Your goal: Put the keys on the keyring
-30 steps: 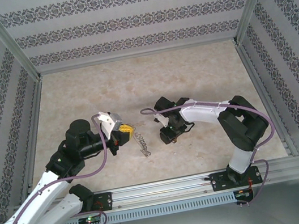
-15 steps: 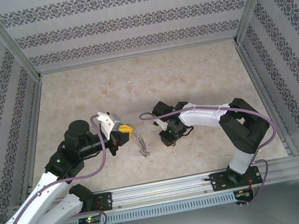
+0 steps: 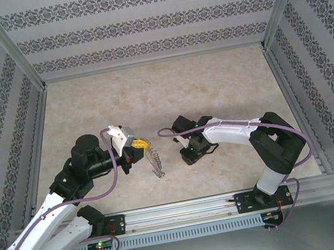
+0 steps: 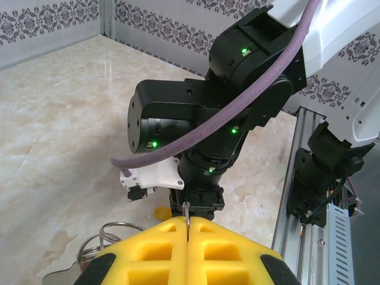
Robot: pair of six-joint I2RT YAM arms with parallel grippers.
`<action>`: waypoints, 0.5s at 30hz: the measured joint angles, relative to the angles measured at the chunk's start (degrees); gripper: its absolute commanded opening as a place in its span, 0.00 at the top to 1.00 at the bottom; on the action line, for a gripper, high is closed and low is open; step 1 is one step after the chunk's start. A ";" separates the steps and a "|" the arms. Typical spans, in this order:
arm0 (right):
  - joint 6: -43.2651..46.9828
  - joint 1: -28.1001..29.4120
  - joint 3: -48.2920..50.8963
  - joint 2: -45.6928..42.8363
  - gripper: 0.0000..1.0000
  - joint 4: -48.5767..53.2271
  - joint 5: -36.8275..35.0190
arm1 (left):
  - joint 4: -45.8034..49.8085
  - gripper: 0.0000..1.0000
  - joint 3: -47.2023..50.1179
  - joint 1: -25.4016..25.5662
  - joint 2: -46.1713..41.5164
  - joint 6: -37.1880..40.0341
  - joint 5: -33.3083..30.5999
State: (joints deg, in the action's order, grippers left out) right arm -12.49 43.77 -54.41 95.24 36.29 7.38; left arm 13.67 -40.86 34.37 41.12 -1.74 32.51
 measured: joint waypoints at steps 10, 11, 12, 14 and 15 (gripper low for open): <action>0.07 0.00 0.04 0.04 0.72 -0.09 0.00 | 0.02 1.00 0.00 0.00 -0.26 0.00 0.00; 0.09 0.00 0.00 0.07 0.72 -0.09 -0.02 | 0.00 1.00 0.00 0.00 -0.33 0.00 0.00; 0.09 0.00 -0.15 0.17 0.72 -0.04 -0.02 | 0.00 1.00 0.00 0.00 -0.37 0.00 0.00; 0.26 0.00 -0.55 0.52 0.72 -0.04 -0.07 | 0.02 1.00 0.00 0.00 -0.37 0.00 0.00; 0.28 0.00 -0.74 0.74 0.73 -0.09 -0.09 | 0.02 1.00 0.00 0.00 -0.37 0.00 0.00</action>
State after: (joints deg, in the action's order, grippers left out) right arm -12.21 43.77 -55.16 95.98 36.21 7.29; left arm 13.69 -40.86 34.37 40.75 -1.74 32.51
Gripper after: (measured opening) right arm 0.279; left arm 0.048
